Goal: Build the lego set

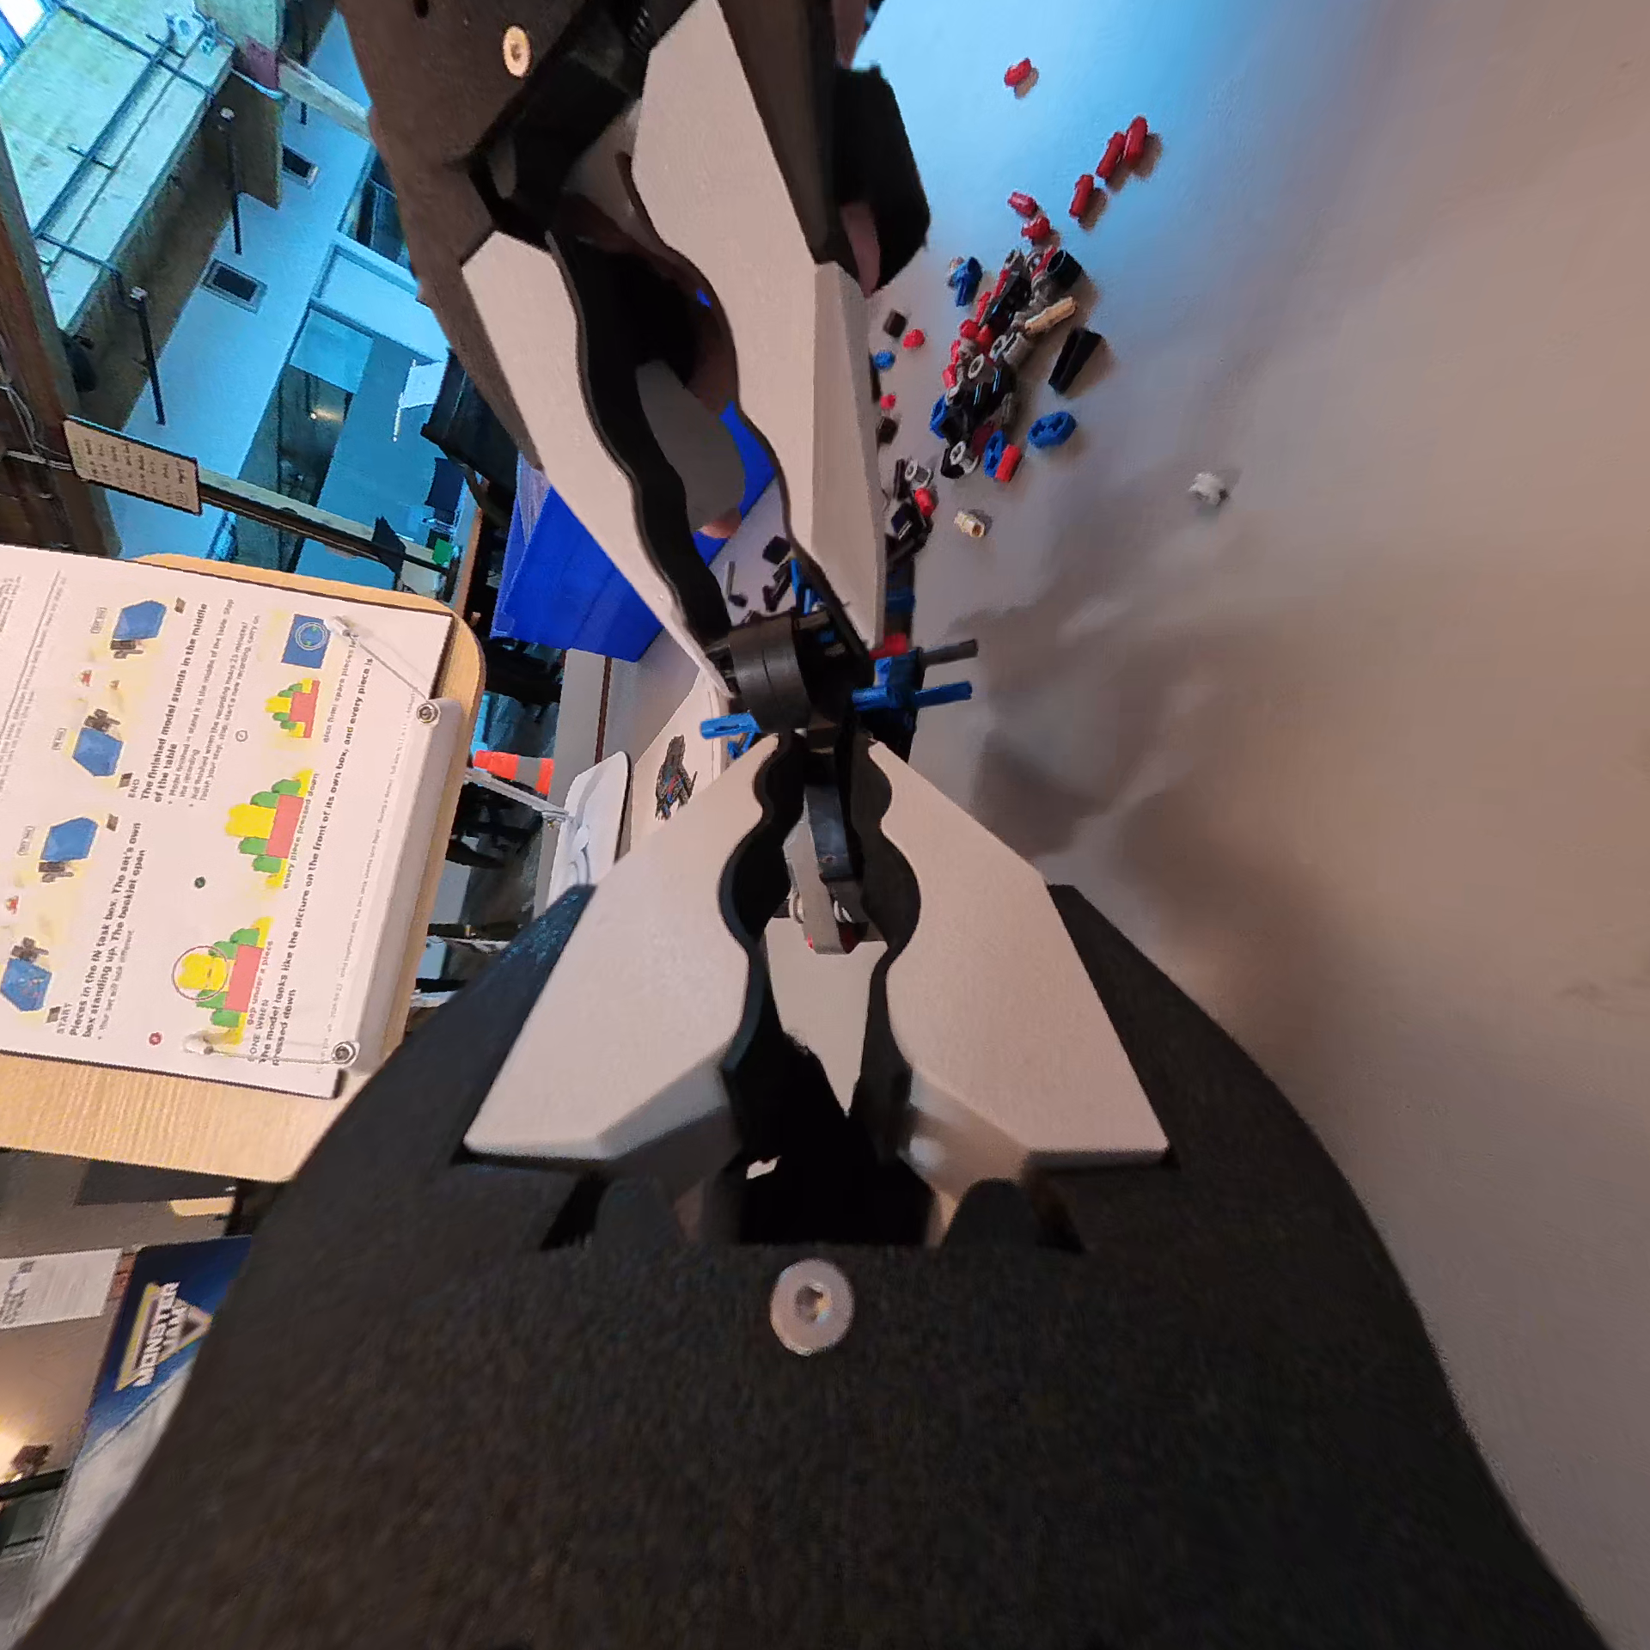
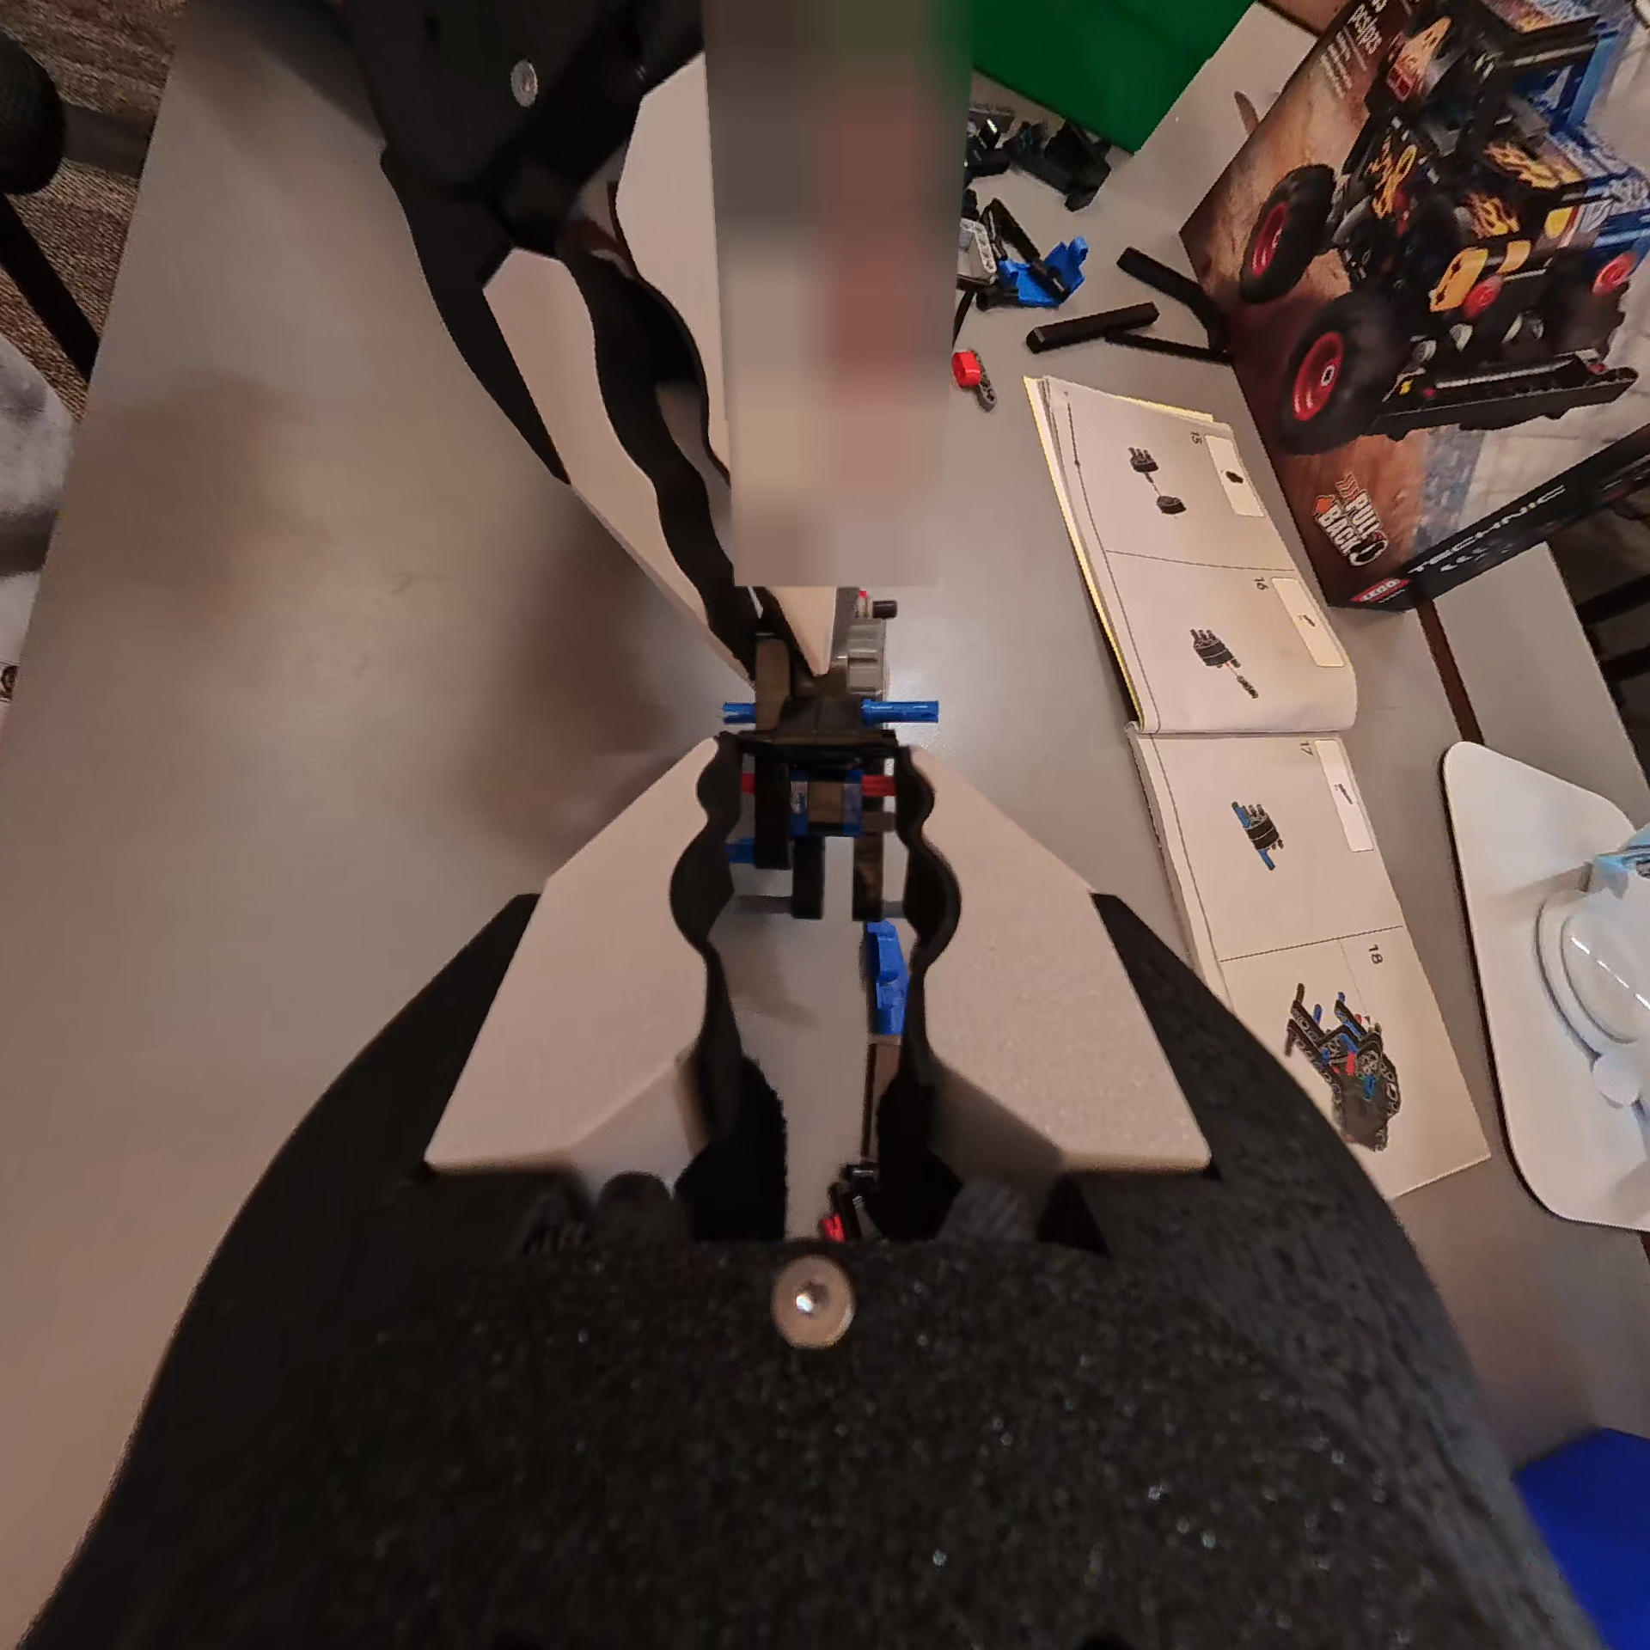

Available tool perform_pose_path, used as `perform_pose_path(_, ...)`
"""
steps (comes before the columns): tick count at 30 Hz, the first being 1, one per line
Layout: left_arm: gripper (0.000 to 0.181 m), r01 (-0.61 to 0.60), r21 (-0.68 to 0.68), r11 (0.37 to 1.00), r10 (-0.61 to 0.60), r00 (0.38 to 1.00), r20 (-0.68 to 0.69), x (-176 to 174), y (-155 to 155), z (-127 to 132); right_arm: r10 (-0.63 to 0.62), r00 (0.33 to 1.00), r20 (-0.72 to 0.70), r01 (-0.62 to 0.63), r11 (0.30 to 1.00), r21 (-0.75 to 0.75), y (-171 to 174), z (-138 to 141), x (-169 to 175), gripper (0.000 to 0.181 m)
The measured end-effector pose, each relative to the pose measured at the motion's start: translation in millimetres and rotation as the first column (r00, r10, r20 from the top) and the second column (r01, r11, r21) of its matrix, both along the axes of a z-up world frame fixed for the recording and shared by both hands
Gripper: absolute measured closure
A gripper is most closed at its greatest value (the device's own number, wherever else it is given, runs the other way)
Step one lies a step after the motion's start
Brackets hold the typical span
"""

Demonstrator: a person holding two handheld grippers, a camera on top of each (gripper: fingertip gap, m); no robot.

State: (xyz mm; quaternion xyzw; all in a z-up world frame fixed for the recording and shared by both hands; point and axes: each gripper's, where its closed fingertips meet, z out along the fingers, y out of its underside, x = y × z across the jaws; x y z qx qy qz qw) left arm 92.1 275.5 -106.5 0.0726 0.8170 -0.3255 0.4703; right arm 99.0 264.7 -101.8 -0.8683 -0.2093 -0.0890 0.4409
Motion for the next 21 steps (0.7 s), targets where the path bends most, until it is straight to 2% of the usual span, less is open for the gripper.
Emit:
perform_pose_path(12,0.172,-0.008,0.070,0.998,0.007,1.000,0.019,0.1,1.0,-7.0,0.008,0.999,0.045,-0.003,0.994,-0.113,1.7,-10.2,0.5,0.147)
perform_pose_path(21,0.173,-0.044,0.110,0.993,0.043,0.999,0.012,5.5,5.2,-12.6,-0.028,0.998,0.059,0.036,0.990,-0.137,4.3,-16.1,6.4,0.148)
